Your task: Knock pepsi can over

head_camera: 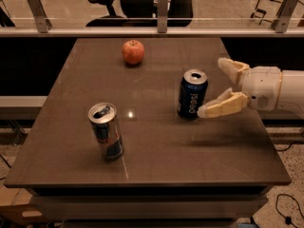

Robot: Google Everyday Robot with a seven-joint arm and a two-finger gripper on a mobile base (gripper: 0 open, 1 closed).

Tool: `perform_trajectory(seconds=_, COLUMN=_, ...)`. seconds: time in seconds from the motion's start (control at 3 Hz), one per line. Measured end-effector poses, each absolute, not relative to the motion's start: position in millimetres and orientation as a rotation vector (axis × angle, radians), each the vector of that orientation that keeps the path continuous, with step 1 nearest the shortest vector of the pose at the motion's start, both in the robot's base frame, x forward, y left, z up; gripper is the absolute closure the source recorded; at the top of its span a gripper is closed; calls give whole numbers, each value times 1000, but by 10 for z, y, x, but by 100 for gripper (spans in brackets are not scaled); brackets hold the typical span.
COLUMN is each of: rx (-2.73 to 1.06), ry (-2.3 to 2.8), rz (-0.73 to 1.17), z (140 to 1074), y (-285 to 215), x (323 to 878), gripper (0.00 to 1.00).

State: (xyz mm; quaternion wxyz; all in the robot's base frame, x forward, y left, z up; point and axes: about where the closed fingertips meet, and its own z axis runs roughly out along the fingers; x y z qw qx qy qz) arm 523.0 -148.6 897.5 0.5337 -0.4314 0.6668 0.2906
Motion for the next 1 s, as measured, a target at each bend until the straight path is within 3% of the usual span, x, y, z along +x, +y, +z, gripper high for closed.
perform_trajectory(seconds=1.0, rx=-1096, ry=1581, rz=773, z=8747, y=-1167, x=5316, gripper=0)
